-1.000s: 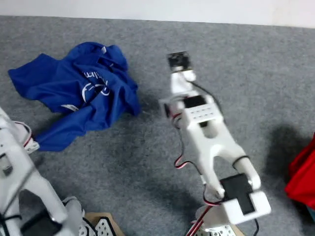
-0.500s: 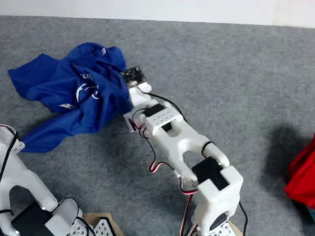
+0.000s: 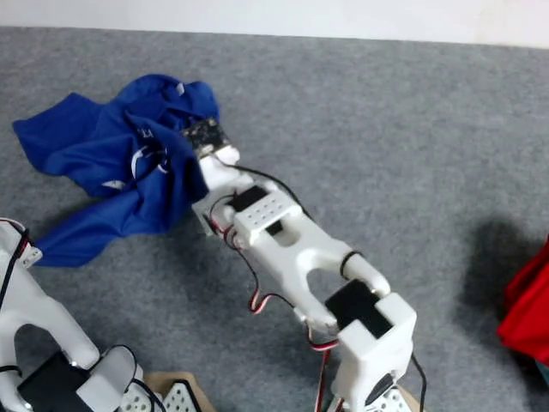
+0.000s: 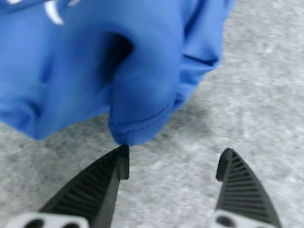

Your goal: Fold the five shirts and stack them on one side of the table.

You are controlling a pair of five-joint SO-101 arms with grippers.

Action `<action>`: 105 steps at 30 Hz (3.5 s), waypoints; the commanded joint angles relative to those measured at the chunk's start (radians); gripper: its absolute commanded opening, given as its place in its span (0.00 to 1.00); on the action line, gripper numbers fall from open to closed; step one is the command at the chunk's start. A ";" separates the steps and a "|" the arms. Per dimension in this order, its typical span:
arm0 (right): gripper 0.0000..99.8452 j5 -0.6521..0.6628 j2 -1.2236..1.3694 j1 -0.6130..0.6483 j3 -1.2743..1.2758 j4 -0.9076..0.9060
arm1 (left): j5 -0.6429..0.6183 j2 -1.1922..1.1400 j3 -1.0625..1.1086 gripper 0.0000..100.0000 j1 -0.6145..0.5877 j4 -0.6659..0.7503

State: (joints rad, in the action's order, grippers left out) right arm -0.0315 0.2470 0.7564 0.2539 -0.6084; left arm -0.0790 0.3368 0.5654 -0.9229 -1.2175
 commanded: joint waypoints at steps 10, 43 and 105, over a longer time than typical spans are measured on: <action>0.30 -0.011 -0.051 0.071 -0.054 -0.030 | -0.009 0.002 0.033 0.01 -0.001 0.058; 0.01 -0.009 -0.355 -0.435 -0.151 -0.265 | -0.288 0.012 -0.166 0.01 0.197 0.048; 0.01 0.287 -1.385 -0.467 -0.110 -0.535 | -0.868 0.013 -1.739 0.01 0.108 -0.470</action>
State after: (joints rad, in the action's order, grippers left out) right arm 0.2478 -1.1247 0.2823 0.1481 -1.1377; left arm -0.9352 0.3399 -1.1178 -0.7986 -1.6916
